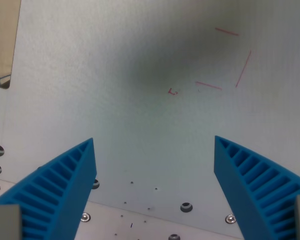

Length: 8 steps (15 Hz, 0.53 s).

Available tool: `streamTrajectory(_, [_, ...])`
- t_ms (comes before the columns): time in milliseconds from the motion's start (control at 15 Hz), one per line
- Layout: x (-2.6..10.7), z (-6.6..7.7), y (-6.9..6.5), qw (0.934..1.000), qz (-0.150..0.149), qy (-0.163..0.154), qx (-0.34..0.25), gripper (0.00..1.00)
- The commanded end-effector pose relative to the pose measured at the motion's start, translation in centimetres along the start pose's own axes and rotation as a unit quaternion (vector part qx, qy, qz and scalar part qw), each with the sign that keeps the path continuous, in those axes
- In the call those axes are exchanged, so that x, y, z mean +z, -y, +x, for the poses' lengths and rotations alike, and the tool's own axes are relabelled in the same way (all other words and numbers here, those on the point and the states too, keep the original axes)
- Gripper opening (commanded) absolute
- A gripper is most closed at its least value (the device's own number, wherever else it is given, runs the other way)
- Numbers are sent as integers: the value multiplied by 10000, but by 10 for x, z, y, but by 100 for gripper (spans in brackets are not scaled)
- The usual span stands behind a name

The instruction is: Rotate around base negative y

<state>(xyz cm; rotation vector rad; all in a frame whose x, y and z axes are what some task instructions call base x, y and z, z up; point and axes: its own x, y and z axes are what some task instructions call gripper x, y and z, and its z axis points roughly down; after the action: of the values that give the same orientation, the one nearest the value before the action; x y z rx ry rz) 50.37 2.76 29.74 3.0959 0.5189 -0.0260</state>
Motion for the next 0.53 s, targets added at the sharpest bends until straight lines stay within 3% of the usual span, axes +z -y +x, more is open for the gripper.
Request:
streamTrajectory(67, [-3, 0, 0, 10000, -27, -85, 0, 100])
streamTrajectory(533, [-3, 0, 0, 9988, -160, -470, 2, 100])
